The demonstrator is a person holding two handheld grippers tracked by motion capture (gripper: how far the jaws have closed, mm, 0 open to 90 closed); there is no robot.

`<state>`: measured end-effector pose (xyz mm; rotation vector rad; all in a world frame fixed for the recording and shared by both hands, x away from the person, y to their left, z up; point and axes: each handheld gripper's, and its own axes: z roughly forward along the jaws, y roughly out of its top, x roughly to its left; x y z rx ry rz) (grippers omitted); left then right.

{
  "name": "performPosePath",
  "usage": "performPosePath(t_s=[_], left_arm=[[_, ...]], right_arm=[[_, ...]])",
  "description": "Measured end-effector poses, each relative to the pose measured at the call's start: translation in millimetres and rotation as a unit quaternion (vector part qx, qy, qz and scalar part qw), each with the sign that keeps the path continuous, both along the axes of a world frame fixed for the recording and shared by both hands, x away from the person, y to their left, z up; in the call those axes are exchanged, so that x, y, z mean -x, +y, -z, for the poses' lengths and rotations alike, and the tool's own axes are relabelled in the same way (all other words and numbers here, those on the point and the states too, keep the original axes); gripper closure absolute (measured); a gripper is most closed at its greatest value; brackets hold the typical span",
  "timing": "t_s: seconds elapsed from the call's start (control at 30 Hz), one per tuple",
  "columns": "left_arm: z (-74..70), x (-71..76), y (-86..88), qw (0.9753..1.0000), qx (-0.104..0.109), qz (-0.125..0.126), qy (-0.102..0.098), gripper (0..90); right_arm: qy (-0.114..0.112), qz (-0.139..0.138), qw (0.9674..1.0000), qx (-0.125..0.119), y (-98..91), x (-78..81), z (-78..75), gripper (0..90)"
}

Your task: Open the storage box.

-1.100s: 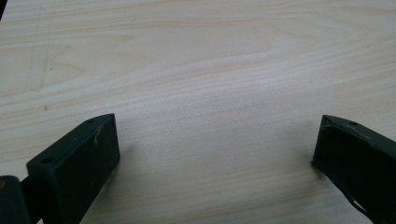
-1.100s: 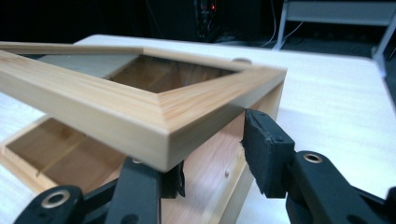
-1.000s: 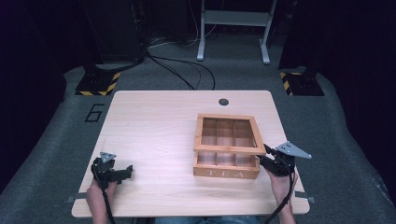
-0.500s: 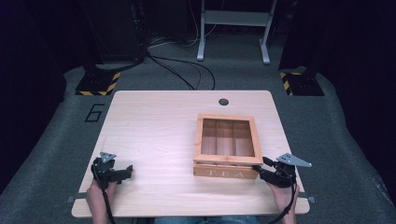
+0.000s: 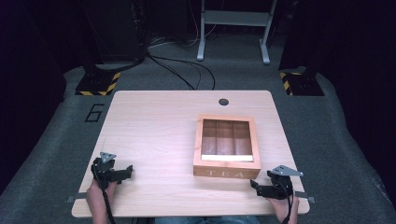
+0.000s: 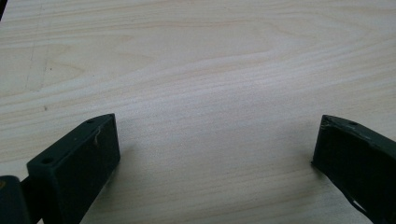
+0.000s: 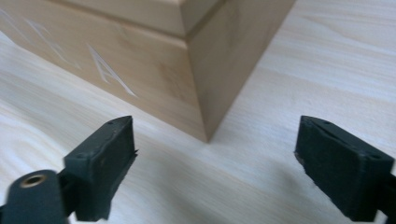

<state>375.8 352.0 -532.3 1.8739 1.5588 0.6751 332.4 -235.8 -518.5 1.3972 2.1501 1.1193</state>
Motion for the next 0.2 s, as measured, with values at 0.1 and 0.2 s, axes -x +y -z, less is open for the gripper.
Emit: performPosePath(t_s=[0.1, 0.2], left_arm=[[0.0, 0.1, -0.1, 1.0, 0.0, -0.001, 0.0, 0.5], [0.0, 0.1, -0.1, 1.0, 0.0, -0.001, 0.0, 0.5]], right_arm=[[-0.01, -0.004, 0.9997, 0.023, -1.6, 0.0, 5.3, 8.3], [-0.006, 0.005, 0.9992, 0.04, -2.9, -0.6, 8.1, 6.9]])
